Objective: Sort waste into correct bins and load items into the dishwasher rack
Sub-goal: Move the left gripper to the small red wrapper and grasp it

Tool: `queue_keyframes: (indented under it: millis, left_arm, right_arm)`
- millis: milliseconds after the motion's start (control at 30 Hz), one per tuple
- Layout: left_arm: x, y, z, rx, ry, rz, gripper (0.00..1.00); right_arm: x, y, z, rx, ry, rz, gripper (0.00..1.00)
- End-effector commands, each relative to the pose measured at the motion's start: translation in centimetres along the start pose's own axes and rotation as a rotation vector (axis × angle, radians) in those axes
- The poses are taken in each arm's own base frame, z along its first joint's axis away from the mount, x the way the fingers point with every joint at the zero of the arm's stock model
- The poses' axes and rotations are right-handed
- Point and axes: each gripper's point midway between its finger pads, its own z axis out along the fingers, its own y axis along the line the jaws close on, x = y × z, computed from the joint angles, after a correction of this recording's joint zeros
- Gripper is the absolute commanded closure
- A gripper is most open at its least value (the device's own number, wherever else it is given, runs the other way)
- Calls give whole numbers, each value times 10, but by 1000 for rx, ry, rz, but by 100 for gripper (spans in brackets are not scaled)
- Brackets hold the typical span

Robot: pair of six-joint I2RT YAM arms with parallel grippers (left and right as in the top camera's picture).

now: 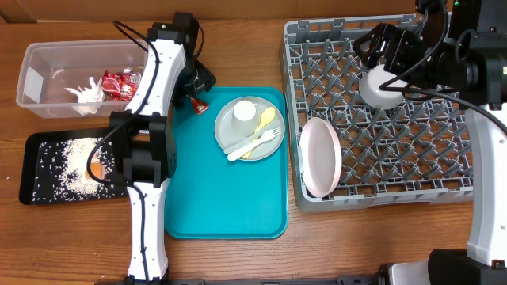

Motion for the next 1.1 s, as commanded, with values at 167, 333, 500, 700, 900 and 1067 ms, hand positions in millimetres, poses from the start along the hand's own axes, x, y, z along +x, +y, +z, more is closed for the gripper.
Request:
queue_keyframes:
  millis: [167,333,500,700,900,1067]
  left_arm:
    - [6,19,29,-65,36,-36,20]
    - [5,18,33,-61,33,-35,21]
    - [7,20,33,-68,41,-30,39]
    - [14,20,31,-64,75,17,86]
    - [18,23,26,-68,90,32,96]
    - [18,21,4,-57,86,48,96]
  right_arm:
    - [-6,5,-10,-8,-32,-11,0]
    - [-6,5,-10,-8,-32,-11,0]
    - [-6,5,-10,-9,-33,-12,0]
    - [-6,5,-10,-9,-33,-12,0]
    - [-6,5,-10,-8,-32,-11,0]
    - [-6,5,-10,-8,-32,-11,0]
